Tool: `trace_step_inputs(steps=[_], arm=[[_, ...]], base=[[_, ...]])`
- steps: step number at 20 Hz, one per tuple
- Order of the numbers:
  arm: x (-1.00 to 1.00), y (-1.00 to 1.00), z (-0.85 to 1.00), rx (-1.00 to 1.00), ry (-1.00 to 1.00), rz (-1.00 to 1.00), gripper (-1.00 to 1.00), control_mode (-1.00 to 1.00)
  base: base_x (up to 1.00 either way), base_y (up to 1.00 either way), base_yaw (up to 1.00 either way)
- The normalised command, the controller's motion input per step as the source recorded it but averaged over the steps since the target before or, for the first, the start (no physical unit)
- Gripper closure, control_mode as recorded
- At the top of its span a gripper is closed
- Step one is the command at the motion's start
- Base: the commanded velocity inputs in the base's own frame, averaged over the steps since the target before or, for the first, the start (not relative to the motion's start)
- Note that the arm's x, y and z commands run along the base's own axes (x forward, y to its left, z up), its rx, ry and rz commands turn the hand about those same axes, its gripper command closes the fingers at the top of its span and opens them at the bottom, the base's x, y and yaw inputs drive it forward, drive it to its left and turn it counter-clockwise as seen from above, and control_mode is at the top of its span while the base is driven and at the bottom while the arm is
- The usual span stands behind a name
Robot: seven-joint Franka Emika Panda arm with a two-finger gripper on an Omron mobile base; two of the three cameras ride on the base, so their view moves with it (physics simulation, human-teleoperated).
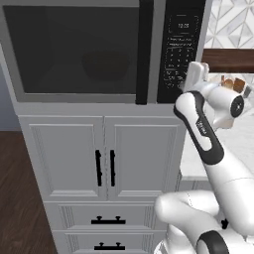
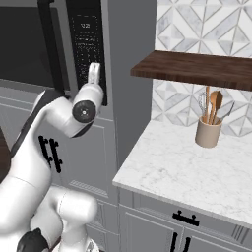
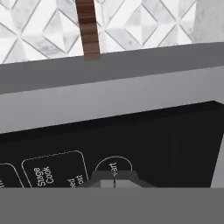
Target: Open the microwave, place the bowl with waffle inside the microwave, then close the microwave door and turn it on.
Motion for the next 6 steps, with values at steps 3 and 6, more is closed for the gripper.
trace_step_inputs(steps=[3, 6], arm=[[1.00, 0.49, -0.59, -0.31, 0.11, -0.06, 1.00, -1.00], [1.00, 0.61, -0.65, -0.35, 0.16, -0.07, 1.00, -1.00]], base=[[0.00, 0.00, 0.00], [0.00, 0.00, 0.00]])
